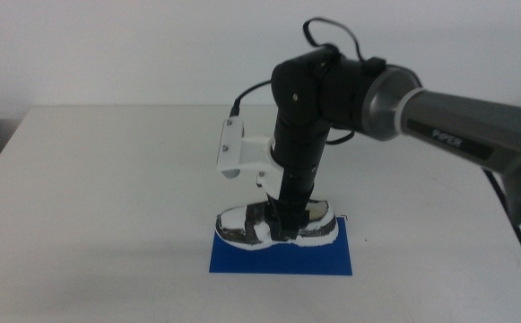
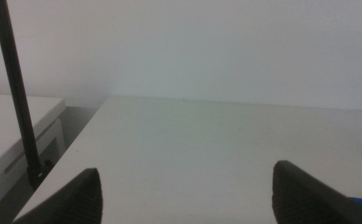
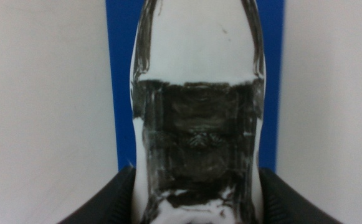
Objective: Use one arm to grab the shoe from the table and place it on the mat.
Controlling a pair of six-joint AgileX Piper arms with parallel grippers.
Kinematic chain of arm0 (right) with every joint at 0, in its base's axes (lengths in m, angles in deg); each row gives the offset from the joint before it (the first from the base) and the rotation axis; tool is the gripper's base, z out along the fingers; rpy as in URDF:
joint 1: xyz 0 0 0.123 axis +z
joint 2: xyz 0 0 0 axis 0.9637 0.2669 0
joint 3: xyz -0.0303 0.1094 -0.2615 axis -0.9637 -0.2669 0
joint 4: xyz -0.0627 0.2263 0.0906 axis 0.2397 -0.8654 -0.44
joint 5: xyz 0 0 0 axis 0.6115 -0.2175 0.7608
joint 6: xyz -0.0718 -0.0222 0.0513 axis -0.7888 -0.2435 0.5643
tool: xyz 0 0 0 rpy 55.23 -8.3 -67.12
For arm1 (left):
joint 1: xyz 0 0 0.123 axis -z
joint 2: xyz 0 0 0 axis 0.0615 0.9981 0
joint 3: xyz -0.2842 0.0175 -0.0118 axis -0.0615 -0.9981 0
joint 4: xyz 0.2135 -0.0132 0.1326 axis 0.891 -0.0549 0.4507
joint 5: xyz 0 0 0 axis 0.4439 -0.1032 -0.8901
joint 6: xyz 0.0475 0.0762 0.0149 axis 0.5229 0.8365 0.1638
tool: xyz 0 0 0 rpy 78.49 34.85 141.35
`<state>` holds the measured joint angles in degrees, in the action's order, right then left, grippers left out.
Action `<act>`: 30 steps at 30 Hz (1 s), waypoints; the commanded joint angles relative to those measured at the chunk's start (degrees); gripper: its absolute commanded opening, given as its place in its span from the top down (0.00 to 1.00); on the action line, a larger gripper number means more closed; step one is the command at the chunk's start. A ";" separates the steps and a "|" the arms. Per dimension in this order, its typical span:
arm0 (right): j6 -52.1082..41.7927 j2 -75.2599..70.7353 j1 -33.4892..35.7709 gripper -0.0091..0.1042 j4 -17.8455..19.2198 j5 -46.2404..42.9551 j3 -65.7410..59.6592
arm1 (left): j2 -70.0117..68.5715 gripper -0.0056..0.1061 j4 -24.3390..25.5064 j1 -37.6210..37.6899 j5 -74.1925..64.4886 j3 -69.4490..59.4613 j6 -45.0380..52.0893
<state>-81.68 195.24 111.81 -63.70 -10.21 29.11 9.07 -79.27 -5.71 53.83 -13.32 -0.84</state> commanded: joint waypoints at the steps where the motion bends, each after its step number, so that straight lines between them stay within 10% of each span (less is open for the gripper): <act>1: -0.14 -2.31 -0.52 0.95 -0.60 -1.09 1.70 | -0.40 0.11 -0.22 0.28 4.62 -0.29 -0.17; 23: 1.81 -0.05 -1.15 0.95 -0.94 -3.46 1.70 | -0.40 0.11 -0.22 0.28 4.62 -0.29 -0.17; 24: 1.81 -0.05 -1.15 0.93 -0.94 -3.32 1.70 | -0.40 0.11 -0.22 0.28 4.62 -0.29 -0.17; 25: 1.81 -0.05 -1.15 0.68 -1.86 -3.32 1.70 | -0.40 0.11 -0.22 0.28 4.62 -0.29 -0.17; 30: 1.81 -0.05 -1.15 0.43 -2.21 -3.32 1.70 | -0.40 0.11 -0.22 0.28 4.62 -0.29 -0.17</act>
<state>-79.57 198.90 111.14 -65.22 -12.88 29.11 9.07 -79.27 -5.71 53.83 -13.32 -0.84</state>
